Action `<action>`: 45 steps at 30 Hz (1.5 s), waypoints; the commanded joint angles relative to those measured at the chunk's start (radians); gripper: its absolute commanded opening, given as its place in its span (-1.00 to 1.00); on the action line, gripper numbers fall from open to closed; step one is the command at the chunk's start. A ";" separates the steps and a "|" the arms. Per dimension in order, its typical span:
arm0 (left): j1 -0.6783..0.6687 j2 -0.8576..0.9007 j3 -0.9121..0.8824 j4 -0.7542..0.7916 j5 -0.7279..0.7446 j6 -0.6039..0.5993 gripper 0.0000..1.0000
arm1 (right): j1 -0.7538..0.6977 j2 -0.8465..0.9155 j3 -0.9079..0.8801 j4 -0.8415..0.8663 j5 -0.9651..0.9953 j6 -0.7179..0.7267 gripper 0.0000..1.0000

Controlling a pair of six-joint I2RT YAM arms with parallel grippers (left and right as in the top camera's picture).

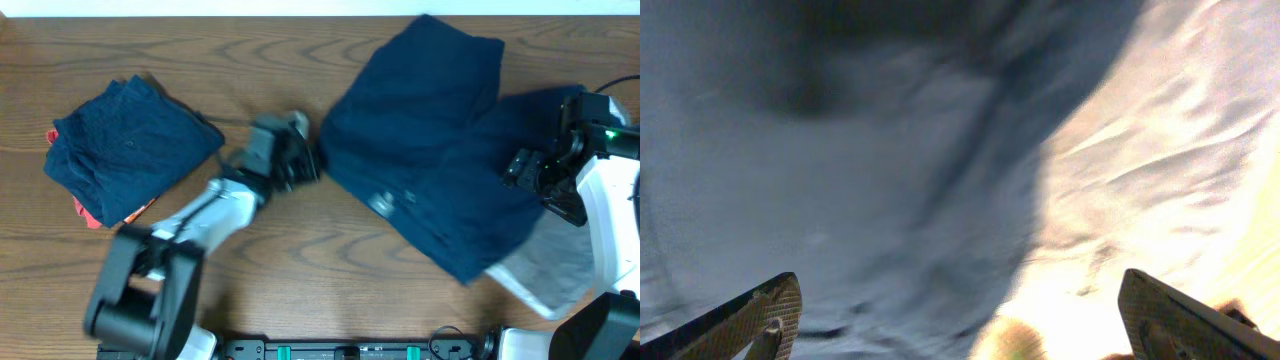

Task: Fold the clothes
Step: 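Grasp the shorts' waistband with the left gripper and pull it left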

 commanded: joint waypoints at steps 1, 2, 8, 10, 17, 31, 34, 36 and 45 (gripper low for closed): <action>0.130 -0.090 0.151 0.005 -0.024 0.006 -0.88 | -0.027 -0.017 0.012 -0.002 0.017 -0.008 0.98; 0.166 -0.092 0.186 0.005 -0.024 0.006 -0.88 | -0.031 -0.017 0.012 -0.001 0.017 -0.017 0.98; 0.282 -0.082 0.230 -0.086 -0.024 -0.001 0.91 | -0.031 -0.017 0.012 -0.004 0.013 -0.048 0.99; 0.283 -0.082 0.230 -0.214 -0.024 0.003 0.96 | -0.031 -0.017 0.012 -0.005 0.013 -0.057 0.99; 0.183 -0.071 0.214 -0.706 -0.024 0.006 0.96 | -0.030 -0.017 0.012 -0.013 0.009 -0.087 0.99; -0.197 0.028 -0.009 -0.479 -0.024 -0.200 0.59 | -0.025 -0.017 -0.010 -0.018 -0.164 -0.202 0.98; -0.241 0.058 -0.009 -0.432 -0.026 -0.200 -0.23 | -0.008 -0.017 -0.048 -0.001 -0.184 -0.207 0.98; -0.247 0.060 -0.009 -0.435 -0.036 -0.194 -0.88 | 0.010 -0.017 -0.085 0.022 -0.208 -0.206 0.96; -0.063 -0.037 0.035 -0.583 -0.035 -0.045 -0.88 | 0.190 -0.017 -0.284 0.216 -0.439 -0.251 0.79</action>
